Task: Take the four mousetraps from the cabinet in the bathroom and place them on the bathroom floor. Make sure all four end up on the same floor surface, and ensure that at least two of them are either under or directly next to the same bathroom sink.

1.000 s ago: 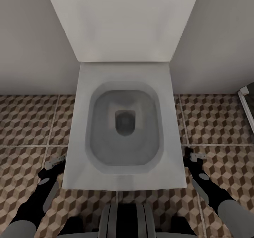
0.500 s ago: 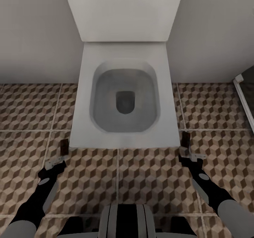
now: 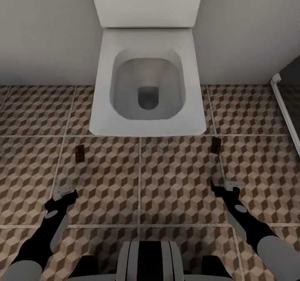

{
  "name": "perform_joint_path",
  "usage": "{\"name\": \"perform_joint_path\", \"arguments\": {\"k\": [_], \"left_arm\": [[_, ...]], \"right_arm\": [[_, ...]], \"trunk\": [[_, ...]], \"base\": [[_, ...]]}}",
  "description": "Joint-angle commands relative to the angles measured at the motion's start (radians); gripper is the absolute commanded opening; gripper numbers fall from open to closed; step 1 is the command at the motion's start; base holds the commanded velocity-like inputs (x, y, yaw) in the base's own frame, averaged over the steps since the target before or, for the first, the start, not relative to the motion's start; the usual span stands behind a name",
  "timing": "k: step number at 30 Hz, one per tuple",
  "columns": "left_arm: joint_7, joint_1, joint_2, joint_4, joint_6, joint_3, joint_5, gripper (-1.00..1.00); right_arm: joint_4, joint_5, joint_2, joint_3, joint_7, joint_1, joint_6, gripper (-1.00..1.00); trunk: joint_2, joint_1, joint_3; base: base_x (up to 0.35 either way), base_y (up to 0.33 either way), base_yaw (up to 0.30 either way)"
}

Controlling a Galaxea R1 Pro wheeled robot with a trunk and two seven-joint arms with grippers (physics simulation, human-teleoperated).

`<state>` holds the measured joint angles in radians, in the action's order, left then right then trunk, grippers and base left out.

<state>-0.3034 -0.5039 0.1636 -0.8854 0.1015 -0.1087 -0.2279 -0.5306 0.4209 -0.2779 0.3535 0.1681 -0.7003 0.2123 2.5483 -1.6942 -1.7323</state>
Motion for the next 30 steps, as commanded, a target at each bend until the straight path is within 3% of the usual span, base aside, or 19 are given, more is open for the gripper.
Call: {"name": "perform_joint_path", "arguments": {"k": [1,18,30], "left_arm": [[-0.004,0.000,0.001,-0.002,0.005,0.001,-0.008,1.00],[-0.001,-0.001,-0.001,-0.003,0.011,0.006,-0.008,1.00],[-0.006,0.000,-0.005,-0.003,0.009,0.008,-0.008,1.00]], "right_arm": [[0.000,0.009,-0.001,0.008,0.007,-0.001,0.004,1.00],[0.000,0.009,-0.001,0.009,0.007,-0.001,0.004,1.00],[0.001,0.010,0.000,0.011,0.008,-0.001,0.003,1.00]], "trunk": [[0.000,0.001,0.000],[0.000,0.001,0.000],[-0.003,0.006,0.046]], "base": [[-0.196,0.000,0.000],[-0.031,0.000,0.000],[0.000,0.000,0.000]]}}
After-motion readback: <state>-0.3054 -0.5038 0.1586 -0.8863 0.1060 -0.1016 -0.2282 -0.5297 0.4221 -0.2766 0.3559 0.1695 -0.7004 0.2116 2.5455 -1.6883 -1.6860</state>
